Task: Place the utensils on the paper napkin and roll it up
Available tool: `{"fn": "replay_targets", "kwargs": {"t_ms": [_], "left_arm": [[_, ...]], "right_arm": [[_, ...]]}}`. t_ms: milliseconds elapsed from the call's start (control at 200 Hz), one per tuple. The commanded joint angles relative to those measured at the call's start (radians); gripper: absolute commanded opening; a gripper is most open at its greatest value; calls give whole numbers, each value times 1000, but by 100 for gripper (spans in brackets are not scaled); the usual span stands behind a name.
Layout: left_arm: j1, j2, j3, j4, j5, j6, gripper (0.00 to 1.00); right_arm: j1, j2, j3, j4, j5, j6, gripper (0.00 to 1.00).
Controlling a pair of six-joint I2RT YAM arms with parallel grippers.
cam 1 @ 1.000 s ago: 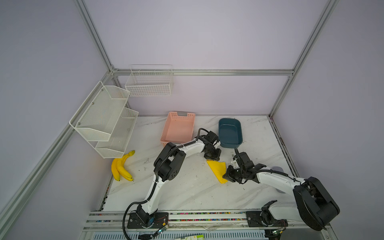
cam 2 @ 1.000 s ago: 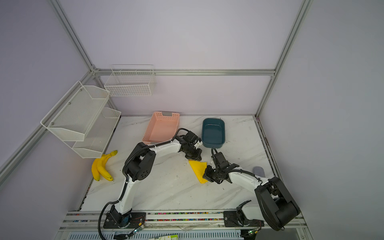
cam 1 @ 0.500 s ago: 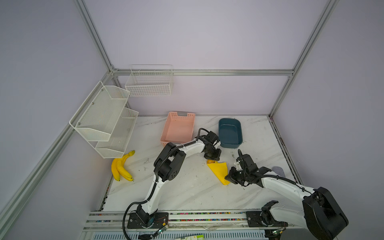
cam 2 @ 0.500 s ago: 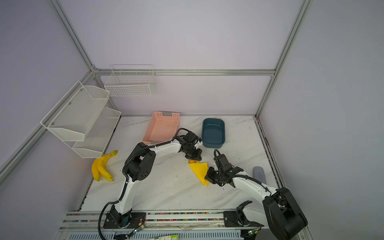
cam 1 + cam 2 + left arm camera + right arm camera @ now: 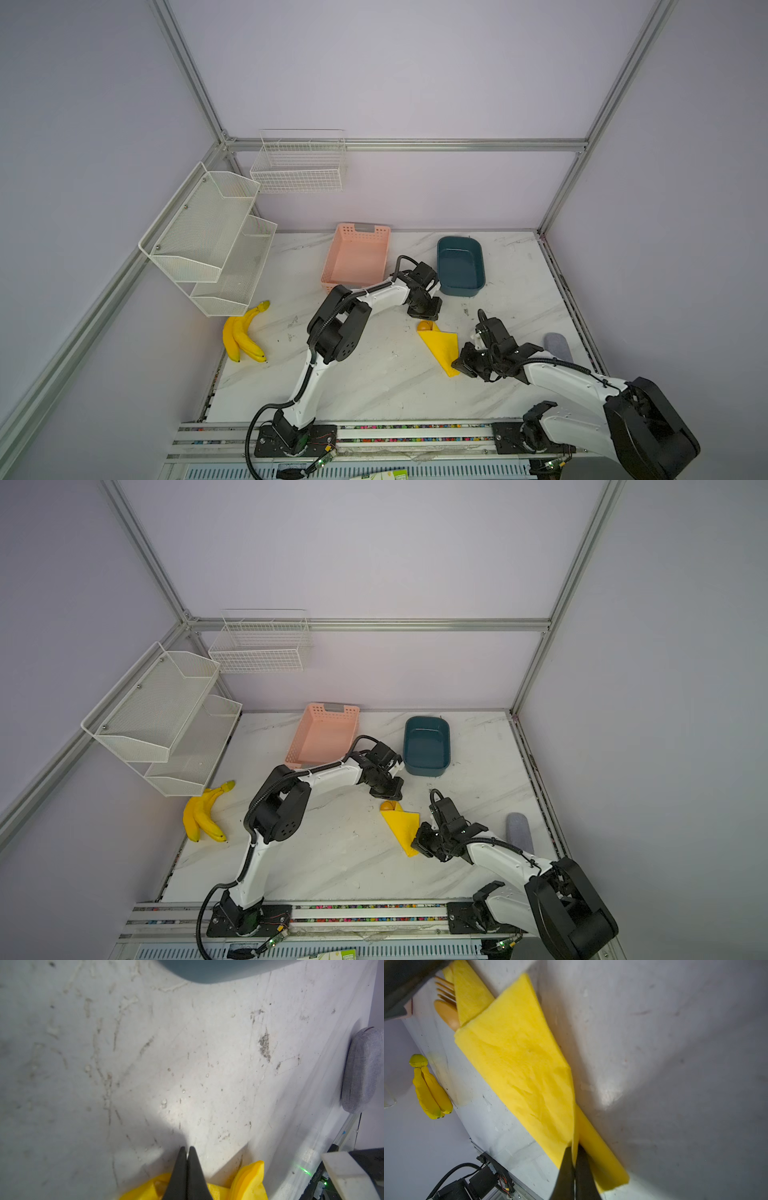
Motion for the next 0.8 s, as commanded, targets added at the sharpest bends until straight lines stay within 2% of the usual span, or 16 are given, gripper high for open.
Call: {"fn": "replay_targets", "kwargs": {"t_ms": [0, 150, 375, 590, 795], "left_arm": [[-2, -110, 67, -30, -21, 26, 10], [-21, -181, 53, -45, 7, 23, 13], [-90, -246, -83, -42, 51, 0, 12], [-132, -246, -231, 34, 66, -44, 8], [-138, -205, -285, 70, 43, -50, 7]], "right_arm": [[7, 15, -22, -9, 24, 19, 0], [7, 16, -26, -7, 19, 21, 0], [7, 14, -17, -10, 24, 20, 0], [7, 8, -3, -26, 25, 19, 0], [7, -6, 13, -50, 29, 18, 0]]}}
